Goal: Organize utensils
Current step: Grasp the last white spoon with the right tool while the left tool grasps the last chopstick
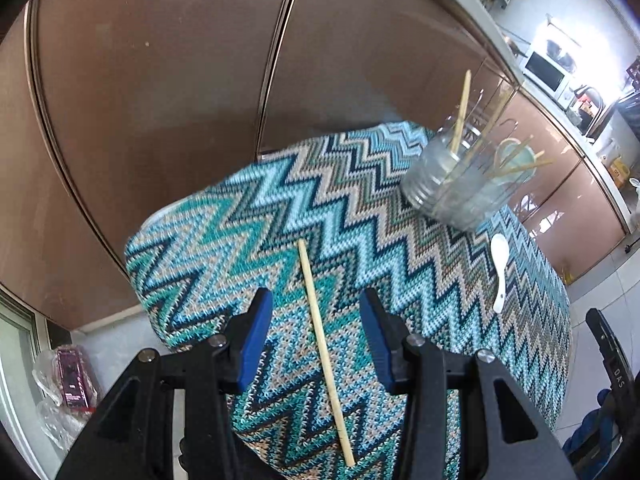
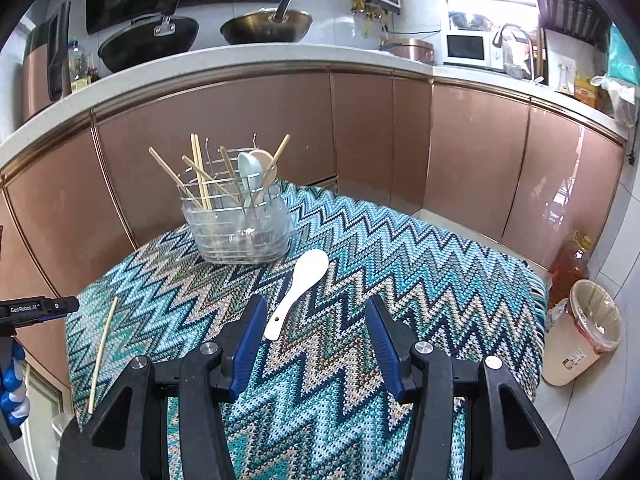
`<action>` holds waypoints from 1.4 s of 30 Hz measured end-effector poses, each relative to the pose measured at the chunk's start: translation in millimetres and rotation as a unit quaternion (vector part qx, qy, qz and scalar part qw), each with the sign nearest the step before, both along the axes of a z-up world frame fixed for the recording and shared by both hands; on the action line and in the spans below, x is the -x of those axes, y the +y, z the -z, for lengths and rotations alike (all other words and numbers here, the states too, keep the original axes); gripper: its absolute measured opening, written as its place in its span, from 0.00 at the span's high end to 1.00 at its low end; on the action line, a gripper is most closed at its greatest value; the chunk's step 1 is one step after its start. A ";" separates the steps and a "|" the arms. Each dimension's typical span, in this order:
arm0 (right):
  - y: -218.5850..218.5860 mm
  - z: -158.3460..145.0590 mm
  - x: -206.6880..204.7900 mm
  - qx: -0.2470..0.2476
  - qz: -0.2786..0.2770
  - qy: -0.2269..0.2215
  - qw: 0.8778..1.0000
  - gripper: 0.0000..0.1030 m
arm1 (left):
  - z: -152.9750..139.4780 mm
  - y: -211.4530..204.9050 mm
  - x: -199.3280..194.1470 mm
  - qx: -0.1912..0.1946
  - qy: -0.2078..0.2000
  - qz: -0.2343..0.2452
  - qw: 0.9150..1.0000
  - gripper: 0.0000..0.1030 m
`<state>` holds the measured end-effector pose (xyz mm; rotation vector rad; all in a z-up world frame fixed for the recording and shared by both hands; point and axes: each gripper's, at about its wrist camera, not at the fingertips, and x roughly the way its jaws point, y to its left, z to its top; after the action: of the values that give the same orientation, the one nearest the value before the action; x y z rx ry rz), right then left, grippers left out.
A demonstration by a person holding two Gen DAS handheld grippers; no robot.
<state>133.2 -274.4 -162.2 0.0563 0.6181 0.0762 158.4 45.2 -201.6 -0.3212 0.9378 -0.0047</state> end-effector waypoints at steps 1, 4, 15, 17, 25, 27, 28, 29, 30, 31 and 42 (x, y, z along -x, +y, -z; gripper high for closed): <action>0.4 1.1 -2.7 0.001 -0.003 0.004 1.000 0.53 | 3.5 2.7 -3.1 0.007 0.007 0.001 1.000 0.58; 1.6 5.6 -13.1 0.010 -0.016 0.013 1.000 0.53 | 10.1 9.7 -10.5 0.018 0.023 -0.001 1.000 0.58; -0.8 24.0 -64.8 0.001 -0.067 0.058 0.996 0.53 | 28.6 9.6 -30.8 0.035 0.050 0.006 0.998 0.58; -0.8 26.7 -72.9 -0.003 -0.073 0.064 0.995 0.53 | 33.0 9.4 -34.2 0.041 0.057 0.009 0.998 0.58; 1.1 35.0 -103.8 -0.026 -0.105 0.099 0.989 0.53 | 42.3 18.2 -43.7 0.067 0.085 0.019 0.994 0.58; 0.2 37.4 -111.9 -0.035 -0.110 0.114 0.987 0.53 | 43.4 22.5 -45.8 0.082 0.093 0.023 0.992 0.58; -0.4 38.1 -115.0 -0.037 -0.111 0.119 0.986 0.53 | 43.6 24.8 -46.7 0.090 0.096 0.024 0.991 0.58; -1.2 38.9 -118.8 -0.038 -0.112 0.126 0.985 0.53 | 43.9 27.5 -48.2 0.099 0.100 0.026 0.990 0.58; -1.8 39.3 -120.9 -0.039 -0.113 0.129 0.984 0.53 | 44.0 29.3 -49.5 0.105 0.103 0.028 0.989 0.59; -2.6 39.9 -123.6 -0.040 -0.115 0.134 0.983 0.53 | 44.1 30.9 -51.1 0.111 0.106 0.030 0.988 0.60; -22.3 56.5 -161.0 -0.091 -0.131 0.185 0.970 0.56 | 48.9 18.4 -75.9 0.105 0.143 0.052 0.983 0.68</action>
<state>294.2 -296.8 -218.7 0.1695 0.9885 0.3865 234.3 63.6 -250.4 -0.4754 1.2419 -0.1578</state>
